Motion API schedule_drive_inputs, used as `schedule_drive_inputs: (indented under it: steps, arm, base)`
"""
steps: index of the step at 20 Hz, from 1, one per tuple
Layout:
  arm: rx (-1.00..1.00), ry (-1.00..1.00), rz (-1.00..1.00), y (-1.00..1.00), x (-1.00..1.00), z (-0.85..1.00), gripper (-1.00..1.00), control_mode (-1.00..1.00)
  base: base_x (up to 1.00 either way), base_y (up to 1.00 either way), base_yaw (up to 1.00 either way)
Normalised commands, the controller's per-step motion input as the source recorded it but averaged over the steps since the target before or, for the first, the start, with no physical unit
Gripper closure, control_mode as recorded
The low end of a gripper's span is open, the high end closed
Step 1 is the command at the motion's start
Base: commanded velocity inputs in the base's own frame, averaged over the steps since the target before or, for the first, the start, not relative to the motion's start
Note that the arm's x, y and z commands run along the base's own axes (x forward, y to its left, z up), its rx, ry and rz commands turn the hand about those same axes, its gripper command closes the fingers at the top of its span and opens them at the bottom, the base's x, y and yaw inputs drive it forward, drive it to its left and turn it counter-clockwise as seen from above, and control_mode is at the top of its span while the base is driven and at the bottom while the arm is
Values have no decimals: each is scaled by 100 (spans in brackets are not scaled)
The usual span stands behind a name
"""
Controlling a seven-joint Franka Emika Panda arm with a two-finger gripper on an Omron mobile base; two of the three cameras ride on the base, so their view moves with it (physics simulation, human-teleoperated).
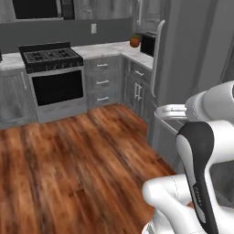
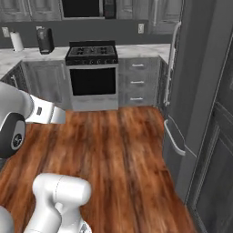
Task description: Retrieve the tupperware and aluminum foil from the cabinet and place them on the dining counter near the plate with lemon wedge and carrot to prepare for storing leftovers.
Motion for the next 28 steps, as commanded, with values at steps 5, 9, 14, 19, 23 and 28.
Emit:
schedule_drive_inputs:
  steps: [5, 9, 14, 19, 23, 28]
  arm:
    - [0, 0, 0, 0, 0, 0, -100, 100]
    - [0, 0, 0, 0, 0, 0, -100, 100]
    - [0, 0, 0, 0, 0, 0, -100, 100]
    - [0, 0, 0, 0, 0, 0, -100, 100]
    - [0, 0, 0, 0, 0, 0, -100, 100]
    - [0, 0, 0, 0, 0, 0, -100, 100]
  base:
    - [100, 1, -25]
    - [100, 16, -36]
    - [100, 27, -37]
    - [100, 36, -38]
    - [100, 42, -37]
    - [97, 50, -34]
